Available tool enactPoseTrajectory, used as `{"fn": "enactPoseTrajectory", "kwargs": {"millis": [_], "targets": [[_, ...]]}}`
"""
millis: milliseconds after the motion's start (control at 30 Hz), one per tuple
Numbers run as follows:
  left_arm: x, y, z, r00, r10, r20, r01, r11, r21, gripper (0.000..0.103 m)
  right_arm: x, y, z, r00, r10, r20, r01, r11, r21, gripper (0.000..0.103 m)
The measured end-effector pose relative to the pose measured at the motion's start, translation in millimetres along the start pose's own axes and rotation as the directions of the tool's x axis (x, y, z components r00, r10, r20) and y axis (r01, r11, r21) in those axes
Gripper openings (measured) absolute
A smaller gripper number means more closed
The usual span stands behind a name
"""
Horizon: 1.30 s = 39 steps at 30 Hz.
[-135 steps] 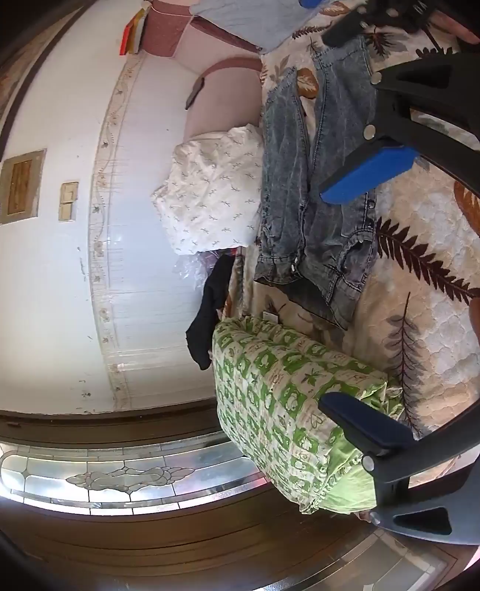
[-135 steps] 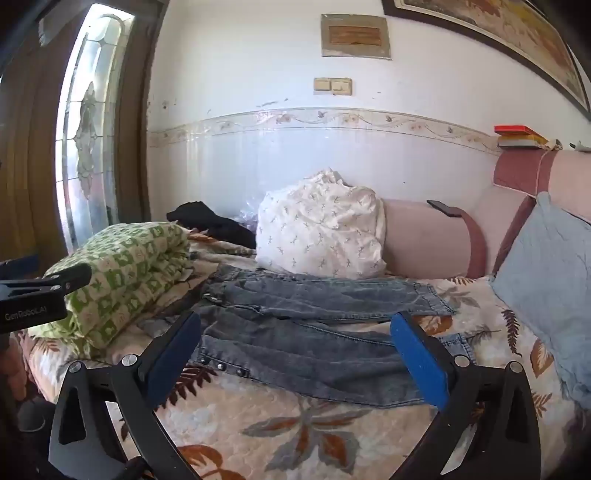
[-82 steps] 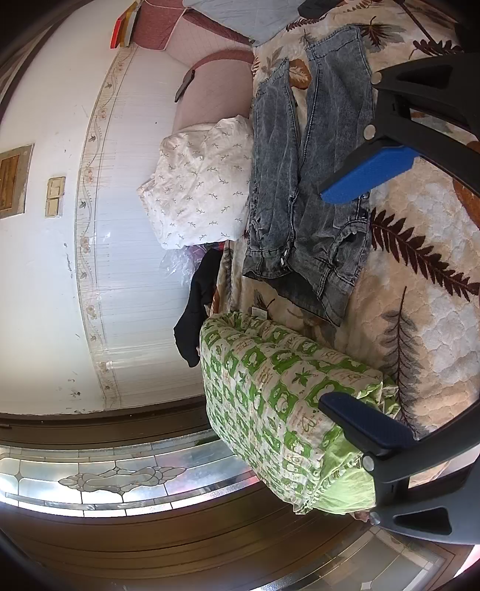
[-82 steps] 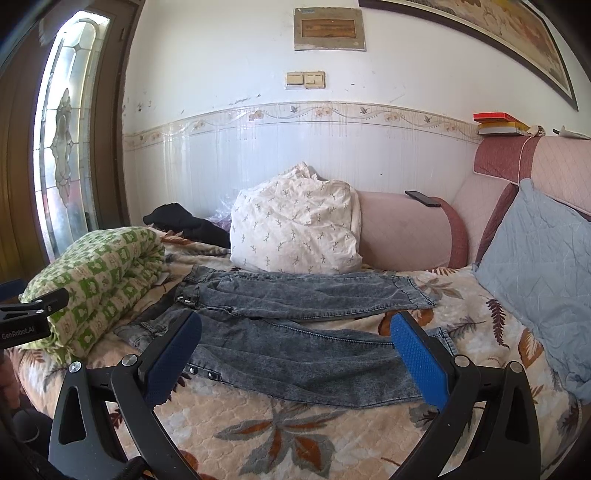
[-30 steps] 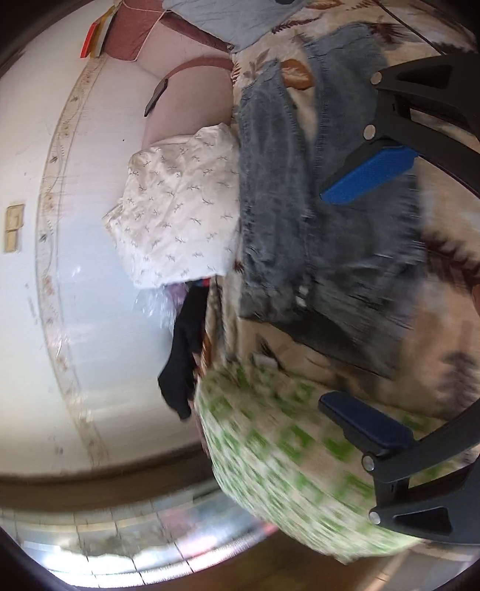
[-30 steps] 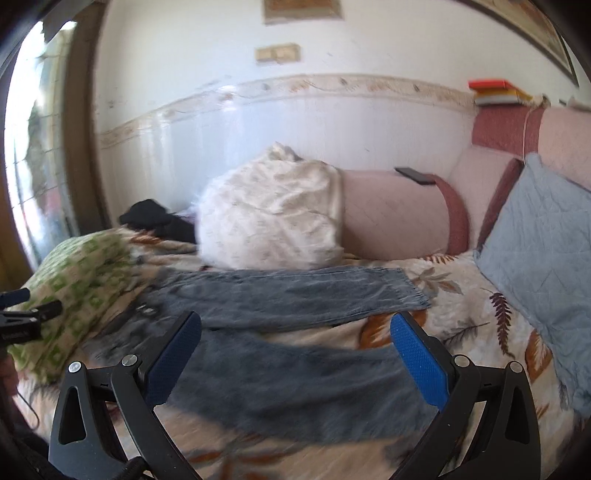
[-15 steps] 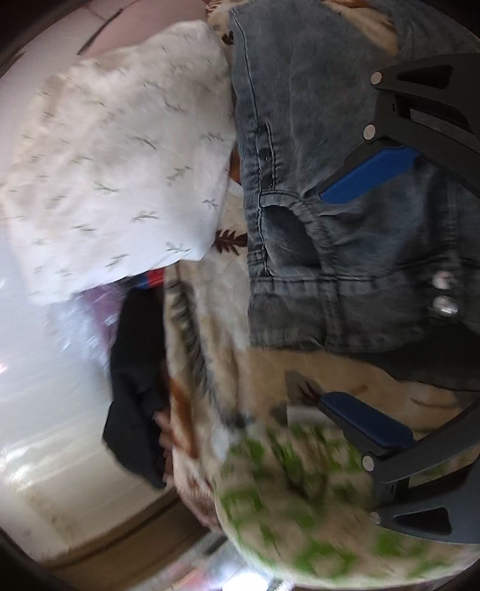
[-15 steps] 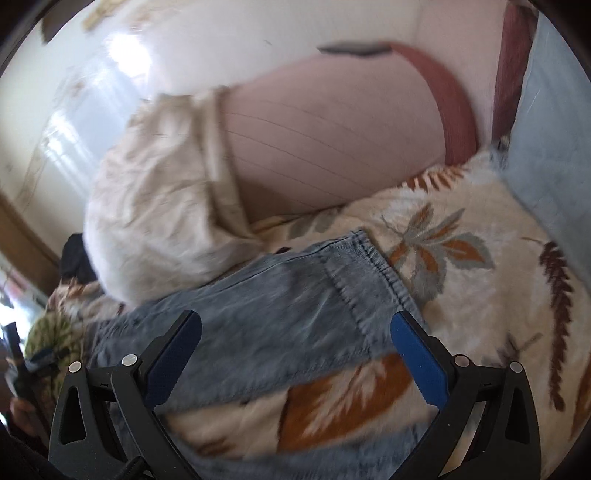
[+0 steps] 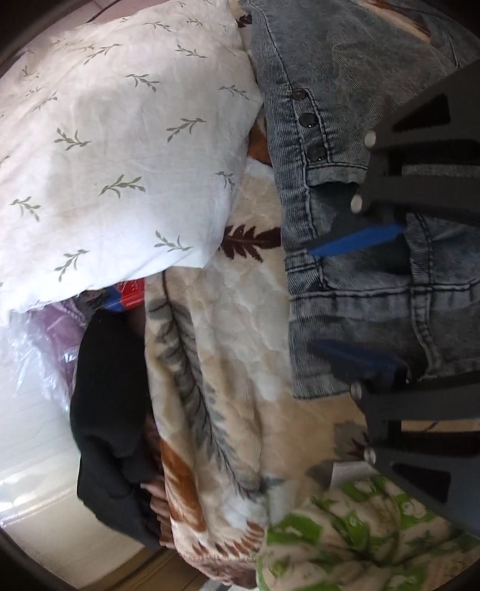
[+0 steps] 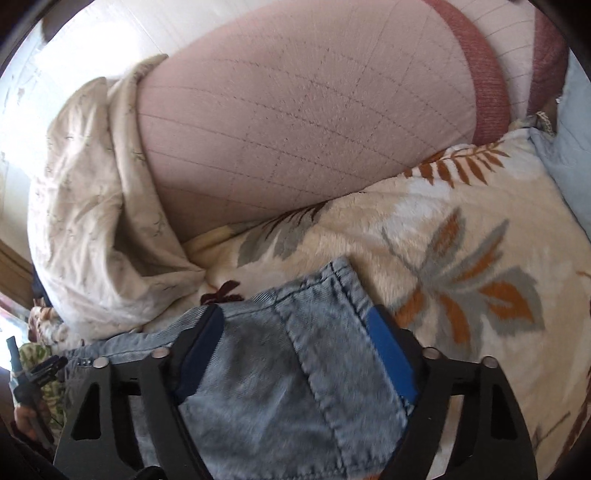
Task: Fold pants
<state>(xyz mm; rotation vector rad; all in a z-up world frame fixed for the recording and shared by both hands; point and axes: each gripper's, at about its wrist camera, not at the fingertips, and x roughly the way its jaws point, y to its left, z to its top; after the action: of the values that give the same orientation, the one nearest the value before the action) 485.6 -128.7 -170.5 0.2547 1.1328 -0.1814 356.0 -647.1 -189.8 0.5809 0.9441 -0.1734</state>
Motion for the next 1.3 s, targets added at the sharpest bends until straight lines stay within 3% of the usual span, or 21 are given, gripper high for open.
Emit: {"fn": "enactPoseTrajectory", "kwargs": {"millis": [200,300,567,733,933,1067,1133,1300], "targets": [[4.3,7.7,8.0,1.000,-0.005,-0.017,0.005,1.000,-0.004,0.045,15.8,-7.3,10.5,0.997,-0.077,0.003,0.077,0.997,-0.023,0.073],[8.8,15.2,11.4,0.999,-0.013,-0.029,0.012,1.000,-0.023,0.045,30.5,-9.6,11.6,0.995,-0.097,-0.035,0.095,0.995,-0.039,0.073],[8.8,36.8,23.1,0.997,-0.077,-0.013,0.075,0.993,-0.092,0.045,42.5,-1.7,8.9,0.996,-0.078,-0.054,0.074,0.995,-0.067,0.079],[-6.7,66.4,28.5,0.999,-0.031,0.029,0.034,0.991,-0.126,0.046,49.6,3.1,10.4,0.996,-0.064,-0.068,0.058,0.995,-0.084,0.082],[15.3,84.6,20.1,0.999,-0.029,-0.045,0.022,0.988,-0.153,0.045,59.7,10.2,4.7,0.996,-0.050,-0.069,0.043,0.995,-0.095,0.083],[17.4,82.3,11.5,0.998,-0.051,-0.040,0.046,0.991,-0.129,0.029,65.6,19.4,-0.4,0.995,-0.094,-0.046,0.087,0.988,-0.131,0.080],[16.5,77.9,7.9,0.996,-0.070,-0.049,0.063,0.990,-0.129,0.016,66.9,21.6,-1.5,0.993,-0.110,-0.037,0.104,0.983,-0.151,0.075],[13.5,77.9,3.7,0.997,-0.079,-0.025,0.076,0.991,-0.112,0.007,62.9,13.9,-2.3,0.996,-0.080,-0.028,0.076,0.988,-0.135,0.051]]}}
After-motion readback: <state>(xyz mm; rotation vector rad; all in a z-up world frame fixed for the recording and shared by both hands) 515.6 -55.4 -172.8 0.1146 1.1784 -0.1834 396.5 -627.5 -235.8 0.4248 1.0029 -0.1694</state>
